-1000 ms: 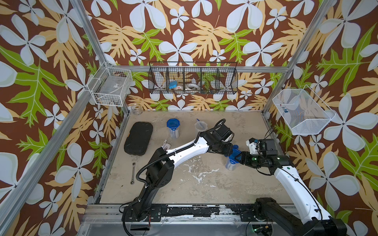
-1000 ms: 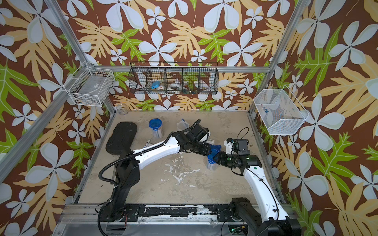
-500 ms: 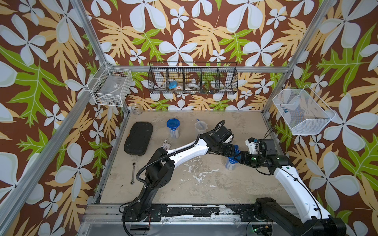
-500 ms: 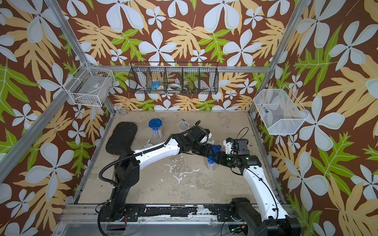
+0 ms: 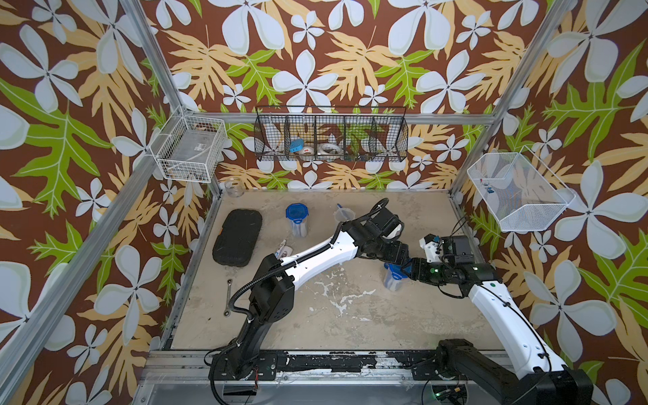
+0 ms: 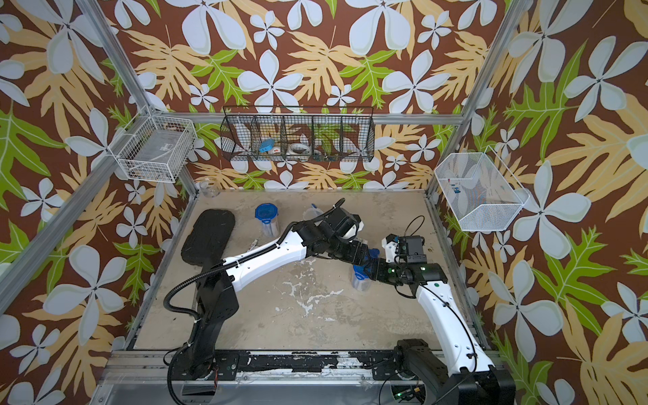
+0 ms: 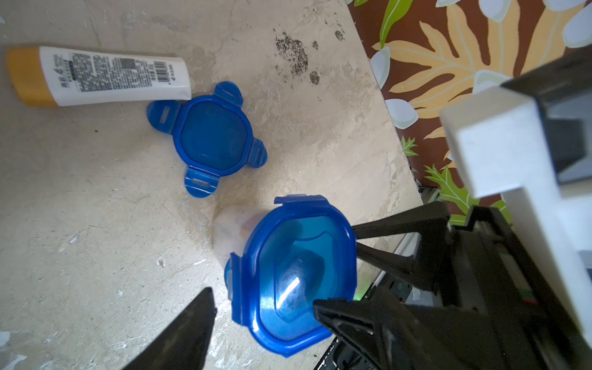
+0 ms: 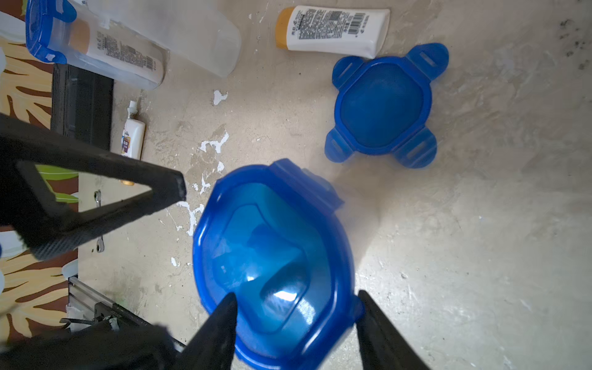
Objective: Pack away toiletry kits
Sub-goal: Close the fastener on the container, then pick up the container from the center of the board.
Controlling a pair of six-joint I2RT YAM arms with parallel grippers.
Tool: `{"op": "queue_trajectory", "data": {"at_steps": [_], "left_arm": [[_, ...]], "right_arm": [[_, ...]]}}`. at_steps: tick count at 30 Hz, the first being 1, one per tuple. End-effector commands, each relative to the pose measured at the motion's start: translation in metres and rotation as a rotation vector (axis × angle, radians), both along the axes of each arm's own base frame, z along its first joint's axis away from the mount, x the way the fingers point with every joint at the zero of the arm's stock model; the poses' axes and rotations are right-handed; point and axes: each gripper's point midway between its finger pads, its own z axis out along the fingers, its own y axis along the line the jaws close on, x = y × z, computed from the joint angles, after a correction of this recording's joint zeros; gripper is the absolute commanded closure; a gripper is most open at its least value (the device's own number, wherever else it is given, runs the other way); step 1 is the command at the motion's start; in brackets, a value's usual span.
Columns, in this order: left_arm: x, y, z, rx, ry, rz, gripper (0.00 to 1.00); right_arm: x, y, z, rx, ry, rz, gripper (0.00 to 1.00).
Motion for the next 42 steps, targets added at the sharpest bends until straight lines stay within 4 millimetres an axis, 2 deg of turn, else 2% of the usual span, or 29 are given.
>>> {"op": "queue_trajectory", "data": {"at_steps": [1, 5, 7, 10, 11, 13, 24, 30, 35, 42], "left_arm": [[0.009, 0.020, -0.007, 0.116, -0.039, 0.046, 0.19], [0.011, 0.025, 0.006, 0.149, -0.097, 0.047, 0.17], [0.005, 0.022, 0.010, 0.159, -0.122, 0.010, 0.14], [-0.005, 0.016, 0.007, 0.170, -0.133, -0.052, 0.06], [-0.007, 0.014, 0.006, 0.179, -0.138, -0.065, 0.02], [-0.012, 0.010, 0.001, 0.197, -0.139, -0.094, 0.00], [-0.024, -0.012, -0.014, 0.224, -0.166, -0.131, 0.00], [-0.033, -0.024, -0.019, 0.214, -0.172, -0.151, 0.00], [-0.035, -0.029, -0.021, 0.208, -0.175, -0.155, 0.00], [-0.037, -0.034, -0.035, 0.240, -0.198, -0.154, 0.00]], "right_arm": [[0.000, -0.001, 0.003, -0.012, -0.012, 0.000, 0.42], [-0.002, -0.005, 0.014, -0.032, -0.029, -0.008, 0.36], [-0.006, -0.008, 0.023, -0.045, -0.042, -0.017, 0.25], [-0.013, -0.009, 0.036, -0.032, -0.065, -0.039, 0.13], [-0.015, -0.009, 0.038, -0.025, -0.069, -0.049, 0.11], [-0.017, -0.010, 0.042, -0.022, -0.075, -0.061, 0.07], [-0.021, -0.032, 0.060, -0.146, -0.102, -0.118, 0.04], [-0.016, -0.047, 0.074, -0.209, -0.141, -0.169, 0.01], [-0.016, -0.052, 0.073, -0.224, -0.138, -0.192, 0.01], [-0.017, -0.083, 0.081, -0.257, -0.160, -0.296, 0.01]]}}
